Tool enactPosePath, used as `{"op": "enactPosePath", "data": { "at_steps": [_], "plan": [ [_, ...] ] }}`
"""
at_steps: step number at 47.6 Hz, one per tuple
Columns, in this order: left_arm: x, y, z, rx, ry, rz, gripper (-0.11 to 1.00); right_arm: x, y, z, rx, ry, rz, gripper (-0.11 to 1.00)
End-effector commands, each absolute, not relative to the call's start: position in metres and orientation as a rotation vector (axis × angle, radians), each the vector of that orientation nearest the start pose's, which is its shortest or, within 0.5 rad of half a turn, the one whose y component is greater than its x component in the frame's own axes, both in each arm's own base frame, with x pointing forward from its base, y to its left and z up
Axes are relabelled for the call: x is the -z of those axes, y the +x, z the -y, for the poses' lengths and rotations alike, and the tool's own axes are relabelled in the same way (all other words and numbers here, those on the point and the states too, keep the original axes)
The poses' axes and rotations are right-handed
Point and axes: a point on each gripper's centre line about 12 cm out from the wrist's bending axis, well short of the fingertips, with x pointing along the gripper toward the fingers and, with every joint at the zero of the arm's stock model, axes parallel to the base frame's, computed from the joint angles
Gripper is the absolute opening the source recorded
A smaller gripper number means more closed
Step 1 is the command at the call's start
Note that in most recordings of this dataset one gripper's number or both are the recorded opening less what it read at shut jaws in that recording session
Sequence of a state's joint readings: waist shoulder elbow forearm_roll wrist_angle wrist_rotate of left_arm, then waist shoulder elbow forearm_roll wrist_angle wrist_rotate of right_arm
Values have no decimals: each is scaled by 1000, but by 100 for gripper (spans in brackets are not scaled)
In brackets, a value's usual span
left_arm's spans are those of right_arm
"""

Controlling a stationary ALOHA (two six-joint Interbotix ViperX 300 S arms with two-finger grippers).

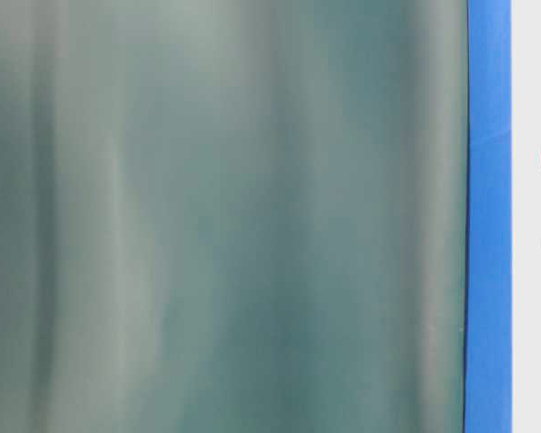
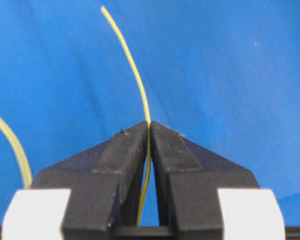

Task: Touch the tip of the soldering iron to the tip of the solder at the mark.
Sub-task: 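Grasp the yellow wire with left gripper, soldering iron handle with right, then lift both held tools and carry them over the red-dot strip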

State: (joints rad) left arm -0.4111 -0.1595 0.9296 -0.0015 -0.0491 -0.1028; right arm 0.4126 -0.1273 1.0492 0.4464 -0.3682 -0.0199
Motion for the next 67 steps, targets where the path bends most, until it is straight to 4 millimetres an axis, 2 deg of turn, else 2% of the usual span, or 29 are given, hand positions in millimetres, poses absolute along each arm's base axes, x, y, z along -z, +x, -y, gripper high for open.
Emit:
{"op": "enactPosePath", "data": {
  "at_steps": [1, 12, 24, 28, 32, 46, 58, 67],
  "plan": [
    [-171, 294, 121, 339, 40, -706, 3, -153, 288, -100, -145, 247, -600, 6],
    [-200, 295, 103, 281, 29, -758, 3, -186, 291, -89, -167, 262, -655, 6],
    [-201, 296, 95, 252, 14, -771, 3, -189, 292, -85, -162, 261, -665, 6],
    [-202, 299, 89, 229, -4, -773, 3, -189, 294, -77, -137, 271, -670, 6],
    [-206, 307, 78, 182, -43, -766, 3, -188, 296, -64, -100, 287, -691, 6],
    [-213, 331, 19, -8, -116, -829, 3, -189, 302, 5, 80, 319, -772, 6],
    [-216, 345, -22, -94, -96, -876, 3, -192, 305, 58, 205, 323, -826, 6],
    [-218, 353, -42, -119, -64, -890, 3, -194, 312, 75, 232, 302, -866, 6]
  ]
}}
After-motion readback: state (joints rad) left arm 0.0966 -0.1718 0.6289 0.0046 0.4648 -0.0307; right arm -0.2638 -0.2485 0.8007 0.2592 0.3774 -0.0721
